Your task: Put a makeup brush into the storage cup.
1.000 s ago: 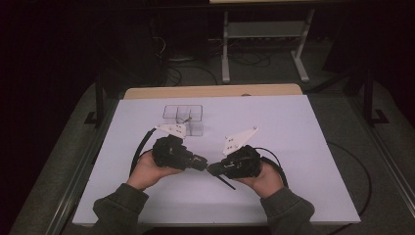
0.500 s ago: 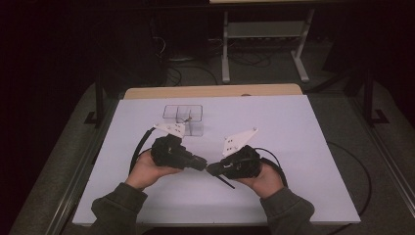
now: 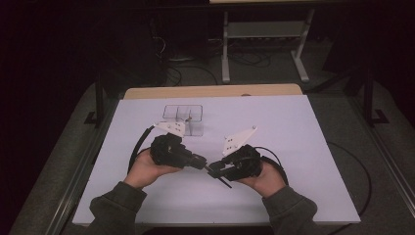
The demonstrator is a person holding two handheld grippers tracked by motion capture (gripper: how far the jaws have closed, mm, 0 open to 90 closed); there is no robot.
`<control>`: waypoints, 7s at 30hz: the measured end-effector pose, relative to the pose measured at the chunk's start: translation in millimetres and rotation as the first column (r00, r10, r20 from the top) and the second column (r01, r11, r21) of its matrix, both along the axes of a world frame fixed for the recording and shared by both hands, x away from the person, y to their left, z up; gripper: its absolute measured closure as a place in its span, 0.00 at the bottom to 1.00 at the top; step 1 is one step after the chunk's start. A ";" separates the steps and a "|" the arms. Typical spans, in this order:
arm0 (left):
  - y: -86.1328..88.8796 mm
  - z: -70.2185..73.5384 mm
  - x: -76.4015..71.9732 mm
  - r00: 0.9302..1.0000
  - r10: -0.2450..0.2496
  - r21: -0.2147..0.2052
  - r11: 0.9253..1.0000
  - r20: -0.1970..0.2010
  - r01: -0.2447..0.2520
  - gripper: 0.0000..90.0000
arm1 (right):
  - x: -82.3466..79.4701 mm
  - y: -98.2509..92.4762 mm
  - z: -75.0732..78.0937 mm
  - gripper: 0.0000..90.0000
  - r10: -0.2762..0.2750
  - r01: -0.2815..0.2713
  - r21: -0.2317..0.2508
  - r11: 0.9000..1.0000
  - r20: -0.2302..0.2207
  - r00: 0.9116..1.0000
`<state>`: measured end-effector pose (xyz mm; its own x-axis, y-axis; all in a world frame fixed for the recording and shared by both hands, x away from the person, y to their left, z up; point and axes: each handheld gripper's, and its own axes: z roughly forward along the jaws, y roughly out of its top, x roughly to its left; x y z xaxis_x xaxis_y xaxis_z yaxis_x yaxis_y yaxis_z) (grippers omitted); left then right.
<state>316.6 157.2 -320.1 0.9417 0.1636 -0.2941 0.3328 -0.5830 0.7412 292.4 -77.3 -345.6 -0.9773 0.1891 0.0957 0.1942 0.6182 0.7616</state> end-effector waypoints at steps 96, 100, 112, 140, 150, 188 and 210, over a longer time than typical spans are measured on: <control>42.6 8.1 -5.8 0.985 0.158 0.045 0.986 0.062 -0.161 0.68 | 31.6 -6.7 -2.0 0.92 -0.007 0.000 -0.116 0.993 -0.054 0.998; 46.8 5.6 -7.8 0.984 0.170 0.037 0.984 0.059 -0.172 0.67 | 34.5 -11.4 -0.9 0.92 -0.022 0.016 -0.106 0.994 -0.064 0.998; 56.3 -0.2 -14.4 0.977 0.199 0.047 0.978 0.078 -0.203 0.63 | 45.3 -27.8 4.3 0.92 -0.090 0.083 -0.077 0.994 -0.086 0.992; 75.7 -16.9 -27.6 0.960 0.257 0.062 0.962 0.111 -0.265 0.57 | 63.5 -45.4 20.3 0.92 -0.137 0.135 -0.030 0.990 -0.089 0.987; 83.2 -23.3 -32.6 0.951 0.287 0.050 0.954 0.113 -0.294 0.55 | 72.2 -47.2 25.5 0.92 -0.150 0.149 -0.025 0.989 -0.098 0.984; 92.4 -37.1 -42.4 0.938 0.319 0.073 0.941 0.136 -0.330 0.45 | 114.2 -31.7 58.4 0.92 -0.185 0.187 0.017 0.982 -0.090 0.979; 93.6 -39.5 -42.6 0.939 0.316 0.087 0.940 0.136 -0.329 0.41 | 130.1 -22.6 72.3 0.92 -0.210 0.214 0.042 0.976 -0.092 0.973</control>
<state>274.0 250.8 -359.6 0.8601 0.4882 -0.1477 0.4296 -0.5371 0.7259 422.5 -99.9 -273.3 -0.9031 0.3836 0.1929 0.3830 0.5166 0.7658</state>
